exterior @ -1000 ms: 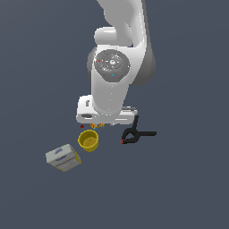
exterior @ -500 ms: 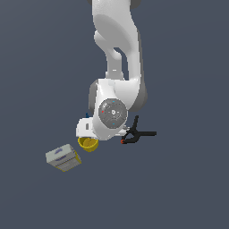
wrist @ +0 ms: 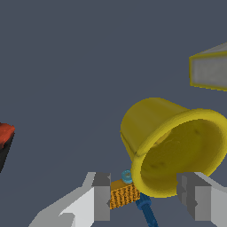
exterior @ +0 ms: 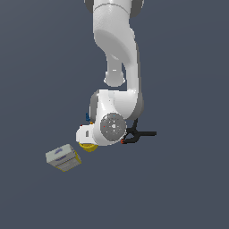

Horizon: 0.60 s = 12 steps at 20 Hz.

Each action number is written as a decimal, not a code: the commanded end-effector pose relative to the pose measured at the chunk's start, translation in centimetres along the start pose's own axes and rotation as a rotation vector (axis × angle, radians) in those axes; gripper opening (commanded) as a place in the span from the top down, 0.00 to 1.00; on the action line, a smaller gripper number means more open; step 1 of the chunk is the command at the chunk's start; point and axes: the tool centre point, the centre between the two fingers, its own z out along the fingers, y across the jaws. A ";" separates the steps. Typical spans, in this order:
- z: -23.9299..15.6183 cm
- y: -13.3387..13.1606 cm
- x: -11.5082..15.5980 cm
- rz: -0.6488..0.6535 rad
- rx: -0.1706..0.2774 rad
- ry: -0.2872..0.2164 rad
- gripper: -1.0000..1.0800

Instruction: Pick up a designated object from a clutter of objects.

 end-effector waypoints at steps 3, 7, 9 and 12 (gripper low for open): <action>0.1 0.0 0.0 0.000 0.000 0.000 0.38; 1.3 0.0 0.0 0.000 -0.001 -0.001 0.38; 2.2 0.0 0.0 -0.001 -0.001 -0.001 0.38; 2.9 0.0 0.0 -0.001 -0.001 -0.001 0.38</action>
